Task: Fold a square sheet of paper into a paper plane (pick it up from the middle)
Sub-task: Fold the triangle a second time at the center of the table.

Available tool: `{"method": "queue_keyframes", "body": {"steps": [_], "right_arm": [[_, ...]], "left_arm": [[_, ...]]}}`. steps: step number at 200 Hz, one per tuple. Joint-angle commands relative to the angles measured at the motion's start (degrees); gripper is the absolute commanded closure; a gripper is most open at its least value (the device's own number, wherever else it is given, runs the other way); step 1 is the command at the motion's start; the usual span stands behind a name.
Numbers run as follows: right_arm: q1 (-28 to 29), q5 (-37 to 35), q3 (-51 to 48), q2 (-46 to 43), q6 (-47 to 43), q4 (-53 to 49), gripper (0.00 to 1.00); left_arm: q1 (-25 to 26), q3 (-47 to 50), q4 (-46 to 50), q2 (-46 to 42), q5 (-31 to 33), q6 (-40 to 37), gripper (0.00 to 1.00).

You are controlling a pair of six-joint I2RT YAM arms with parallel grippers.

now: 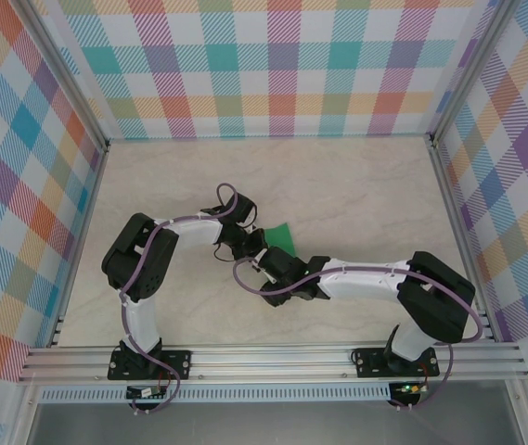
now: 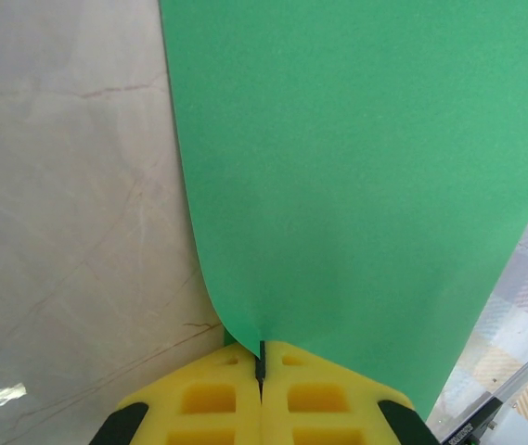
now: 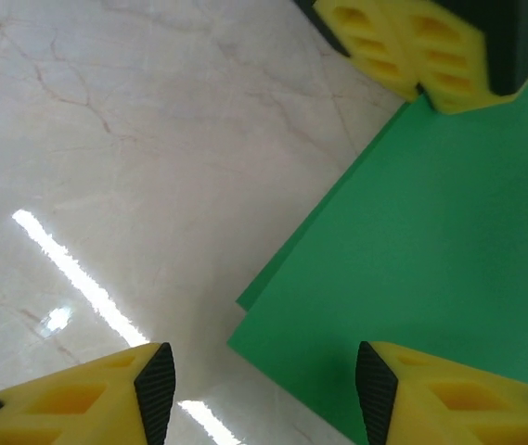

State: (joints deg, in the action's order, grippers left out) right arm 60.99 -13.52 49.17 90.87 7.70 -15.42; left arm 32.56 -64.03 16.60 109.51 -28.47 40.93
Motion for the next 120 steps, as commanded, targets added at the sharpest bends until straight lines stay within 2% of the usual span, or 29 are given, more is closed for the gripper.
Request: {"method": "queue_keyframes", "body": {"steps": [1,120], "right_arm": [[0.2,-2.2,2.5,0.8,-1.1,1.0,0.47],[0.2,-3.8,3.2,1.2,0.8,-0.1,0.75]], "left_arm": [[0.7,-1.3,2.1,-0.7,-0.4,-0.1,0.97],[0.7,-1.7,2.0,-0.8,-0.8,-0.1,0.95]]}}
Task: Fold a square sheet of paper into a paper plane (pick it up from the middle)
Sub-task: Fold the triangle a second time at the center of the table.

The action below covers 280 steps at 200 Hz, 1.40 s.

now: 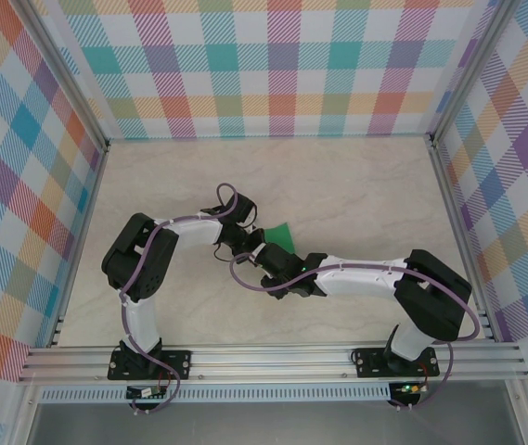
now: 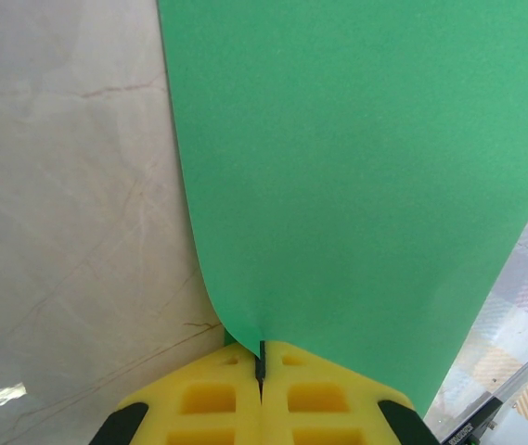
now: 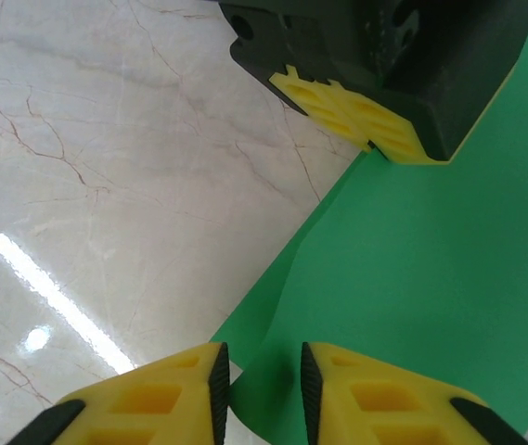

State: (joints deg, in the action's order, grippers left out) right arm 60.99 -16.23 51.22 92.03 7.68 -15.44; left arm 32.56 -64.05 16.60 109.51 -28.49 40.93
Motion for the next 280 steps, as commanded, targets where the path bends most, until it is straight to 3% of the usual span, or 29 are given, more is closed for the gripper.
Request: {"method": "queue_keyframes", "body": {"steps": [1,49,85,105,161,192,228,280], "right_arm": [[0.2,-1.1,1.2,0.1,0.8,-0.1,0.76],[-0.1,0.5,0.7,-0.8,1.9,-0.5,0.91],[-3.1,4.2,-2.5,-4.5,4.4,1.8,0.92],[-6.1,9.9,-4.8,-7.3,5.7,4.0,0.92],[-18.6,31.9,-9.7,-10.2,8.1,10.6,0.9],[-24.0,38.3,-10.6,-8.9,8.0,12.6,0.89],[-29.1,44.4,-11.0,-6.6,7.4,14.1,0.89],[-32.3,44.3,-10.1,-2.7,6.2,14.6,0.89]], "left_arm": [[0.7,-1.7,2.0,-0.8,-0.8,-0.1,0.95],[0.7,-2.0,3.3,-2.5,1.0,0.0,0.86],[0.8,-1.1,6.1,-7.8,6.7,0.4,0.59],[0.8,0.9,6.3,-11.3,9.7,1.7,0.52],[2.0,6.0,5.1,-19.6,11.7,4.0,0.51],[3.8,6.3,5.5,-20.3,12.0,4.1,0.55],[6.6,6.3,4.0,-19.3,12.8,5.3,0.57],[9.0,6.7,2.1,-17.6,14.2,7.1,0.59]]}}
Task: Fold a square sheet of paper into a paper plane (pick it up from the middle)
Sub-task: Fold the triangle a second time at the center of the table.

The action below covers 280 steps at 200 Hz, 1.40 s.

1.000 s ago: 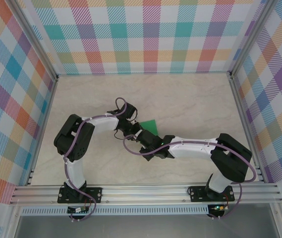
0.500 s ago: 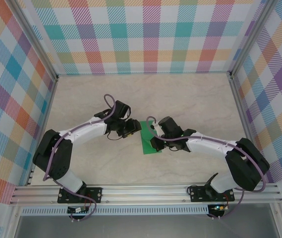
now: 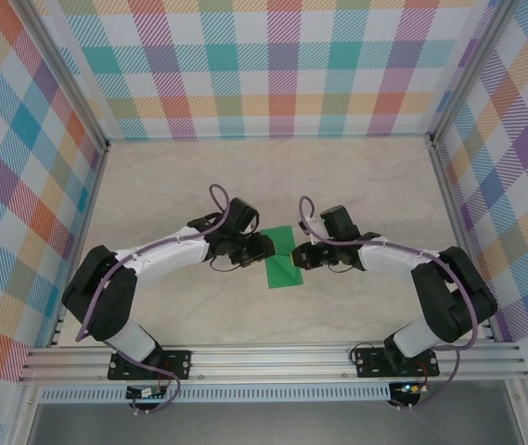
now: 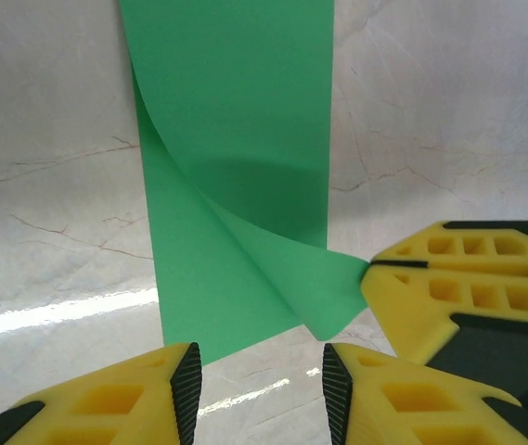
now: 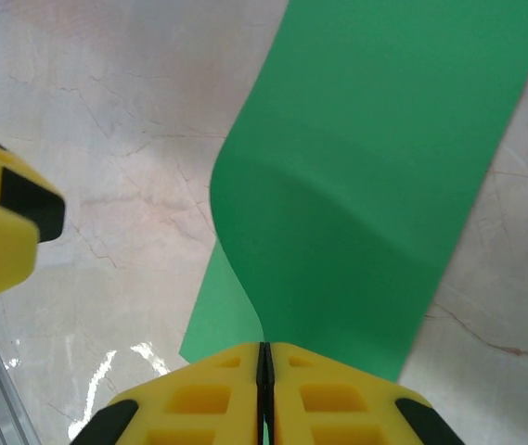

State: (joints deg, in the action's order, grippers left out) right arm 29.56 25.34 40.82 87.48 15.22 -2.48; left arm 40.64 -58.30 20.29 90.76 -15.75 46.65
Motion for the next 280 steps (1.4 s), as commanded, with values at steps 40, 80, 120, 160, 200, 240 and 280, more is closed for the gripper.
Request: {"method": "queue_keyframes", "body": {"steps": [40,80,120,160,200,240,280], "right_arm": [[-1.3,3.3,3.1,5.5,-3.2,0.8,0.89],[-1.4,3.3,6.4,8.0,-5.9,-1.1,0.89],[-1.6,3.8,9.3,10.7,-9.2,-3.9,0.89],[-1.8,3.4,8.9,11.2,-9.2,-3.2,0.88],[-2.0,2.6,7.8,11.7,-8.7,-2.0,0.88],[-2.7,1.2,6.8,10.8,-7.8,-1.0,0.88],[-3.0,1.9,6.0,10.2,-7.4,-0.3,0.88]], "left_arm": [[1.7,0.6,-2.5,2.2,1.9,1.8,0.61],[2.1,0.8,-3.9,3.0,2.3,2.5,0.63],[2.9,0.2,-3.9,4.5,2.1,2.9,0.64],[3.6,-0.8,-6.1,6.2,2.0,3.3,0.66],[4.2,-1.5,-6.6,7.5,1.7,3.4,0.68],[4.3,-1.4,-6.6,7.9,2.1,3.6,0.71],[4.4,-1.7,-6.8,8.3,1.9,3.6,0.71]]}}
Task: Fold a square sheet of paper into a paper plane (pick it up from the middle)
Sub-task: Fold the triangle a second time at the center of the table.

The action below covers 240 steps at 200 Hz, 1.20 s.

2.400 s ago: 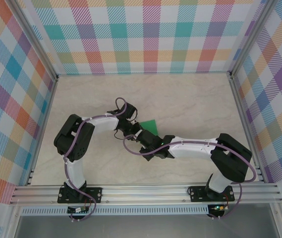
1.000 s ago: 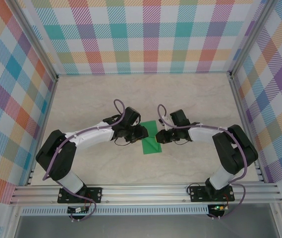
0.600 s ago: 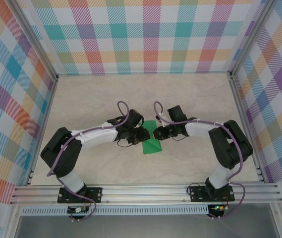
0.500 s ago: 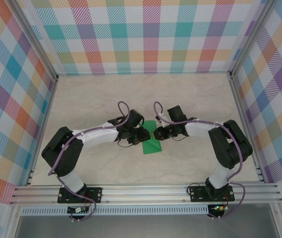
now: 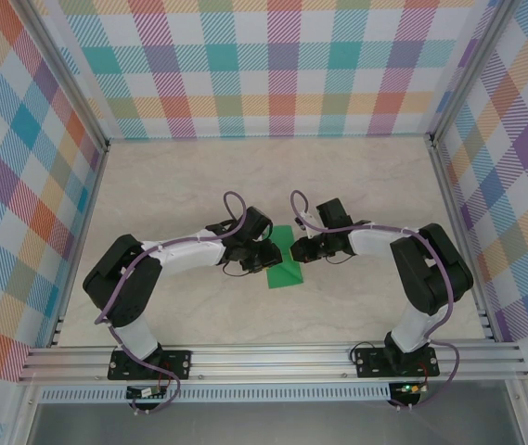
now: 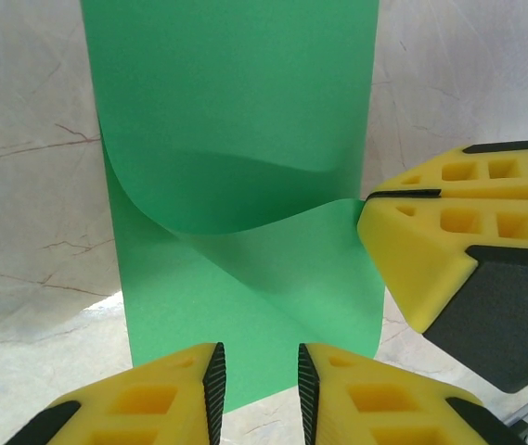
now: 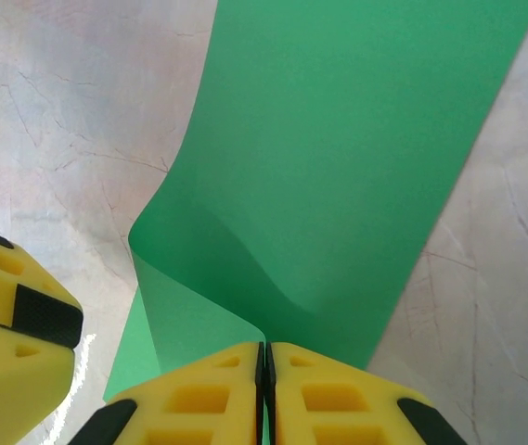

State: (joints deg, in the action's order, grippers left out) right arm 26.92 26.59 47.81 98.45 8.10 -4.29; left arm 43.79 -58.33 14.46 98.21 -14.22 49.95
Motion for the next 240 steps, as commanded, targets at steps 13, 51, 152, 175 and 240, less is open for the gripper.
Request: {"method": "queue_keyframes", "body": {"steps": [13,51,152,175,240], "right_arm": [[-0.5,0.9,-0.7,-0.5,-0.2,1.4,0.88],[-0.5,1.3,-0.4,0.1,-0.2,1.6,0.88],[-0.5,0.4,0.5,1.5,-0.3,0.3,0.88],[-0.5,0.3,0.5,1.5,-0.3,0.3,0.88],[-0.5,-0.1,0.6,1.6,-0.3,0.2,0.88]], "left_arm": [[1.2,-1.9,-1.0,1.0,0.3,0.3,0.71],[1.1,-2.5,-2.0,1.6,-0.4,0.6,0.72],[1.1,-2.3,-8.6,4.7,-0.4,4.0,0.89],[1.2,-2.0,-10.2,5.2,-0.8,4.8,0.91],[1.1,0.4,-12.3,5.3,-1.4,5.8,0.91]]}}
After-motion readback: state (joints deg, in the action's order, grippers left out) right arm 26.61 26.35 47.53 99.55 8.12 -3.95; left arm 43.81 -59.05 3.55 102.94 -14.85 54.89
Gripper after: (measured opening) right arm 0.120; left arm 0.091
